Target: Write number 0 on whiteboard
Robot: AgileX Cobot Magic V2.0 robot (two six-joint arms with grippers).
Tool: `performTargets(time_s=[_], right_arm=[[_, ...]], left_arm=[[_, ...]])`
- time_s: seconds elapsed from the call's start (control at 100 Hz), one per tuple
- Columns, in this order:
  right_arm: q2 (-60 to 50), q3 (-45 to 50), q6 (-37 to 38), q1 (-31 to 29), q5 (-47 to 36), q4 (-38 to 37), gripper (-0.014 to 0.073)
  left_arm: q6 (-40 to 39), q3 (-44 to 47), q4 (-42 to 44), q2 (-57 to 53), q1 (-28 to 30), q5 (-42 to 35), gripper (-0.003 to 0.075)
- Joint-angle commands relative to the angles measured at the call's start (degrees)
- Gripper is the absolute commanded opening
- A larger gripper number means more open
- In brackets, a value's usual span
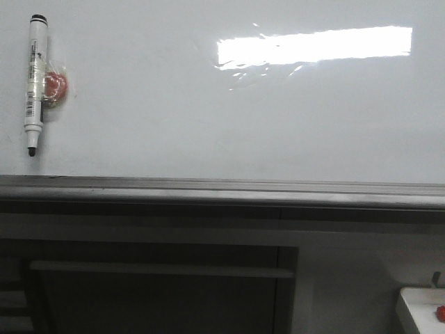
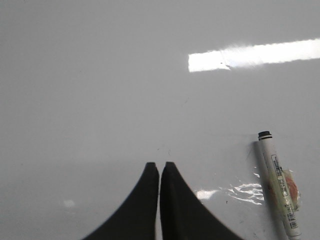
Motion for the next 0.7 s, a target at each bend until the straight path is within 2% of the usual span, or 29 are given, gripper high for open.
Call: performTargets(time_s=[0.0,0.11,0.27,0.32,0.39,0.49,0.54,0.59,0.69], right_arm=[[3.3,-6.3,-3.4,-0.4,3.0,0.2,-0.0050],[4.3,-9.4,-3.4,-0.4,7.1,2.5,-0.0050],[4.3,-9.6,-3.4,-0.4,8.3,4.6,-0.0050],[4.3,-9.6,-3.4,-0.2,8.4,5.1,-0.0050],[4.3,-9.6,-3.4,0.1,8.5,5.2,-0.0050],[4.3,-9.5,-3.4,0.5,8.5,5.2,-0.0050],[4.3,-9.2,-3.4,0.5,8.5,5.2,-0.0050],[4.3,-9.1,-3.4,0.8,7.8,5.2,-0.0050],[4.3,-9.0,-3.4,2.0,6.9,5.2,-0.0050]], left_arm=[[0.9,-4.9,-0.3,2.7,-0.3,-0.5,-0.0020],[0.9,-6.0,-0.7,3.0,-0.3,0.6,-0.0020],[0.9,-6.0,-2.4,3.0,-0.7,1.2,-0.0006],[1.2,-6.0,-3.2,3.0,-1.6,1.2,0.0031],[2.4,-6.0,-3.5,3.0,-3.4,1.3,0.0134],[2.4,-5.4,-4.2,3.0,-5.8,0.2,0.0367],[2.4,-4.7,-5.2,3.0,-6.7,-1.5,0.0447],[2.4,-3.8,-6.1,3.0,-7.3,-3.5,0.0482],[2.1,-1.5,-12.0,3.1,-7.5,-8.7,0.0469]])
